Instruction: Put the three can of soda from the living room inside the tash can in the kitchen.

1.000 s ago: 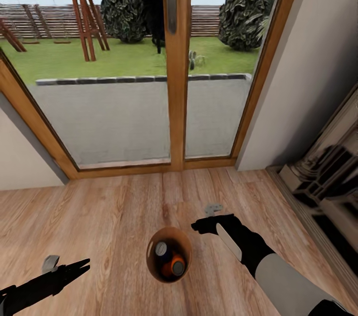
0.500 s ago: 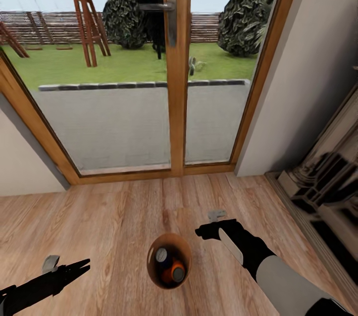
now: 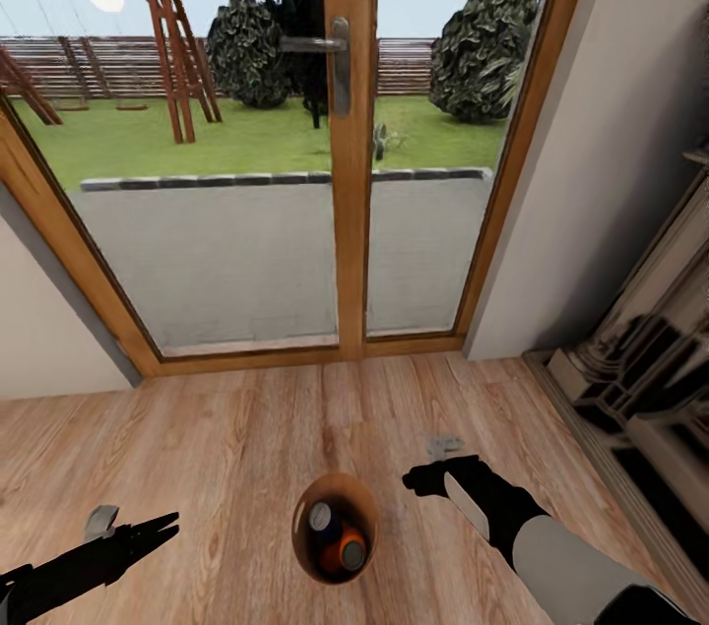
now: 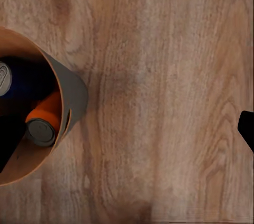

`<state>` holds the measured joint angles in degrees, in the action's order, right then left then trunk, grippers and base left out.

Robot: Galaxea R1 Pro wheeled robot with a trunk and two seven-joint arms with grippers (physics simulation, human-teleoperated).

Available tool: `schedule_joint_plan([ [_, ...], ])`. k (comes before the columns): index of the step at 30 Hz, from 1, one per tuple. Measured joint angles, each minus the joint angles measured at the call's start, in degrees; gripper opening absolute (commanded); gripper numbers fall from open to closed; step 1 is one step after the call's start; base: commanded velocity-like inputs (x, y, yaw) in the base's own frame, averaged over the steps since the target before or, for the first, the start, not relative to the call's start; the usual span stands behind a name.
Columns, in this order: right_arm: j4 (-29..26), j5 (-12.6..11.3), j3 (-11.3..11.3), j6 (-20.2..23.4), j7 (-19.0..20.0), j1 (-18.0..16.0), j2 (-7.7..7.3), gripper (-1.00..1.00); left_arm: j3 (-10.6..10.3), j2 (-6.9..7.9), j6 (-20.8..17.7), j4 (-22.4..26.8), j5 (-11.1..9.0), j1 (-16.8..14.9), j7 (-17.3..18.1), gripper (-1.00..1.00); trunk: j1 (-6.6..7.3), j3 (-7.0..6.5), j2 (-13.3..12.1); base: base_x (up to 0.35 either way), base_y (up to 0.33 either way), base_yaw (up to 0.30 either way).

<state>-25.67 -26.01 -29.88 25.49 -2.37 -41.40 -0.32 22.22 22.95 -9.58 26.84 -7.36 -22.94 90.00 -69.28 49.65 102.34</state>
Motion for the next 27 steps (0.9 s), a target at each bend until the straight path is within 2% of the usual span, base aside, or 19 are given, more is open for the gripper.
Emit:
schedule_joint_plan([
  [4,4.5,0.0,0.0,-2.8,0.0,0.0,-0.04,1.00,0.1,0.00,0.1,-0.2,0.0,0.0,0.0,1.00,0.88,-1.09,-1.6,0.000,0.000,0.000],
  [8,6.6,-0.1,0.0,-3.7,0.0,0.0,-0.11,1.00,0.1,-0.01,0.5,-0.3,0.1,0.0,0.0,1.00,1.76,-2.19,-3.2,0.000,0.000,0.000],
  [13,10.1,-0.1,0.1,-4.7,0.1,0.0,-0.19,1.00,0.1,0.04,4.4,-2.5,0.2,0.0,0.0,1.00,2.86,-3.56,-5.2,0.000,0.000,-0.019],
  [19,15.0,-0.1,0.1,-9.7,0.1,0.0,-0.28,1.00,0.1,0.15,7.2,-5.8,0.3,0.0,0.0,1.00,4.17,-5.20,-7.6,0.000,0.000,-0.051],
  [21,16.3,-0.1,0.1,-10.7,0.1,0.0,-0.29,1.00,-0.1,0.16,9.6,-8.2,0.3,0.0,0.0,1.00,4.61,-5.75,-8.4,0.000,0.000,-0.059],
  [27,18.4,-0.2,0.1,-11.5,0.1,0.8,-0.31,1.00,-0.2,0.17,12.6,-11.5,0.7,0.0,0.0,1.00,5.93,-7.39,-10.8,0.000,0.000,-0.061],
])
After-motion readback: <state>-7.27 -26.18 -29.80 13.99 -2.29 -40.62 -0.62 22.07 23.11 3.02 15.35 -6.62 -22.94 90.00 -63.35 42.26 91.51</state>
